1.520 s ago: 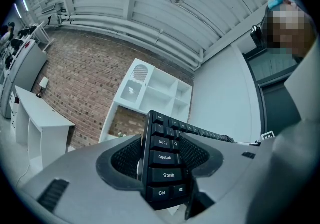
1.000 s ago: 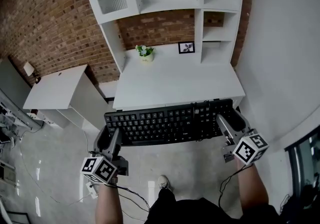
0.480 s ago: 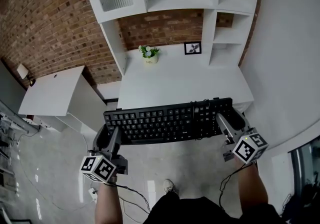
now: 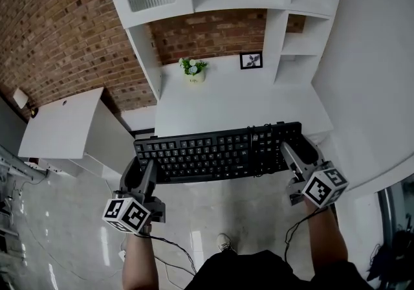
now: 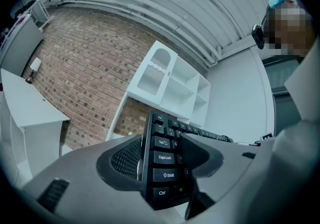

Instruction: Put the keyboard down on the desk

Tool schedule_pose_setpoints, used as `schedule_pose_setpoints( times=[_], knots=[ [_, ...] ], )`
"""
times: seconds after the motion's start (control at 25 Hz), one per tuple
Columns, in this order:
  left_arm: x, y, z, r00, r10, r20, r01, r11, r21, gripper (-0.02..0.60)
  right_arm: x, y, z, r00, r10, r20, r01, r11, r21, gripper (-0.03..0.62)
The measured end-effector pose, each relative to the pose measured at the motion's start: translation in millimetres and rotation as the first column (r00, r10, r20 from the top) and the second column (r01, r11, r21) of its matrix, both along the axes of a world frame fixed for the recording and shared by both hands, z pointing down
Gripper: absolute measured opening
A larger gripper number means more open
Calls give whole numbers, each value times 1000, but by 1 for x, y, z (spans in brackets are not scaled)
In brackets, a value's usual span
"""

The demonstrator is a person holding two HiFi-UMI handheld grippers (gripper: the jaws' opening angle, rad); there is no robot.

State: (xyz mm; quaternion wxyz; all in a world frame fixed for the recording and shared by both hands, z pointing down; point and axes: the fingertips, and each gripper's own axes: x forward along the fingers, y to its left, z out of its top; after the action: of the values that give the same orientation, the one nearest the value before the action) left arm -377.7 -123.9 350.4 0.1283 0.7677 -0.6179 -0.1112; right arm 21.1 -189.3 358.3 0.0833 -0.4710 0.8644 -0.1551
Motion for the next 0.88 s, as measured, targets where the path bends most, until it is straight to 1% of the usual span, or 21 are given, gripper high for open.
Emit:
schedule_pose_setpoints(
  times=[0.12, 0.2, 0.28, 0.4, 0.48, 0.72, 0.88],
  knots=[
    [-12, -7, 2, 1000, 19, -8, -19, 1000, 8, 252, -11, -3, -2, 1000, 9, -6, -9, 1000, 3, 272],
    [-14, -7, 4, 999, 29, -13, -29, 999, 20, 252, -13, -1, -4, 1000, 13, -14, -13, 1000, 14, 272],
    [-16, -9, 1, 1000, 28, -12, -28, 999, 21, 252, -14, 0, -6, 1000, 19, -17, -18, 1000, 18, 272],
    [-29, -14, -3, 999, 28, -15, -28, 999, 16, 252, -27, -4, -10, 1000, 22, -19, -22, 1000, 9, 272],
    [-34, -18, -3, 999, 37, -18, -36, 999, 27, 252, -32, -6, -14, 999, 24, -27, -23, 1000, 14, 272],
    [-33, -28, 4, 999, 42, -13, -41, 998, 43, 252, -30, -19, -6, 1000, 18, -21, -18, 1000, 11, 272],
    [-29, -46, 8, 999, 33, -19, -33, 999, 16, 252, -27, -38, -1, 1000, 14, -18, -14, 1000, -3, 272]
  ],
)
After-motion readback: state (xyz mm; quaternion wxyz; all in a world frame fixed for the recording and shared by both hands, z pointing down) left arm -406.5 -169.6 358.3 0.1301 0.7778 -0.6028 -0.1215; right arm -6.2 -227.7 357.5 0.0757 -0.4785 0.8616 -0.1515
